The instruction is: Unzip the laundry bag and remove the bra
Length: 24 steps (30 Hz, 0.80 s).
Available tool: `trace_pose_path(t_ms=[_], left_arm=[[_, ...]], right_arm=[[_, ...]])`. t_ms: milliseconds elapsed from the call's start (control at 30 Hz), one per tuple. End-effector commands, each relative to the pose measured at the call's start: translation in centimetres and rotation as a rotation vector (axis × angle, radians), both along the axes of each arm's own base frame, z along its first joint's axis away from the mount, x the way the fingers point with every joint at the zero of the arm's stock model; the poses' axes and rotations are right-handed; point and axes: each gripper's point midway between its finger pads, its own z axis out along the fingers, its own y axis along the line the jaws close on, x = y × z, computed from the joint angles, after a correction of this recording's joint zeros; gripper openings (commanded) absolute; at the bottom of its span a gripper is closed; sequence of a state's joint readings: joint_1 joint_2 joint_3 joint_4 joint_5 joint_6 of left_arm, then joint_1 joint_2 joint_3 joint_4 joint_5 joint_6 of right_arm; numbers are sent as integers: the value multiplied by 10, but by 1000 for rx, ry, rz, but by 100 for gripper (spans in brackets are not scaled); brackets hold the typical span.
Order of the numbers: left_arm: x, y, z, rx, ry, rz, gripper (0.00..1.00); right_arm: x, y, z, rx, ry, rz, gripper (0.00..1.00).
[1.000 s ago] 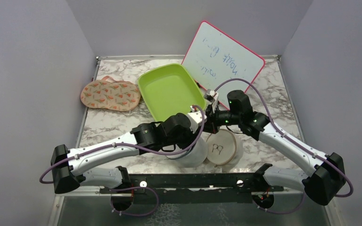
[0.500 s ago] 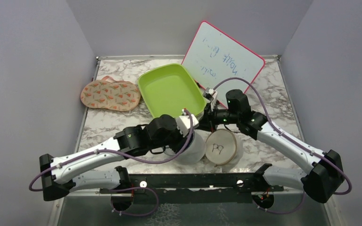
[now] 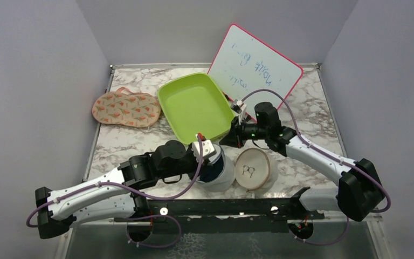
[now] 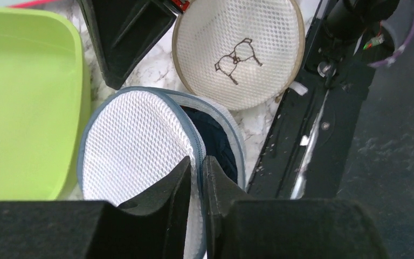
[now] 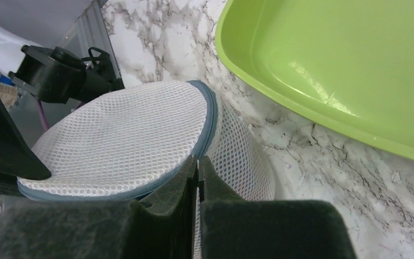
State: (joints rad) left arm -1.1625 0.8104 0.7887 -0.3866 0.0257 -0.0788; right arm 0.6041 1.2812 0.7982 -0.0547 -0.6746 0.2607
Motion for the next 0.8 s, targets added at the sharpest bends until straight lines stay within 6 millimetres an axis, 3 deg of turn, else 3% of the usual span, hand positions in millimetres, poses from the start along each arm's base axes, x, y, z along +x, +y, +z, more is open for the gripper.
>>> trace_pose_path(t_ms=[0, 33, 67, 133, 300, 467, 767], left_arm=[[6, 2, 7, -18, 42, 87, 30], [8, 5, 5, 3, 65, 120, 47], [8, 4, 1, 24, 89, 129, 56], [6, -1, -3, 54, 133, 131, 65], [19, -29, 8, 58, 199, 196, 66], [33, -40, -2, 131, 173, 342, 64], [28, -28, -36, 296, 43, 539, 54]], right_arm=[[3, 5, 17, 32, -48, 39, 1], [0, 4, 19, 33, -44, 43, 1], [-3, 3, 21, 34, -40, 48, 1], [-10, 1, 22, 33, -24, 60, 1], [-20, 1, 25, 21, -17, 73, 1], [-18, 0, 28, 15, -17, 51, 1], [-18, -1, 33, 19, -17, 40, 1]])
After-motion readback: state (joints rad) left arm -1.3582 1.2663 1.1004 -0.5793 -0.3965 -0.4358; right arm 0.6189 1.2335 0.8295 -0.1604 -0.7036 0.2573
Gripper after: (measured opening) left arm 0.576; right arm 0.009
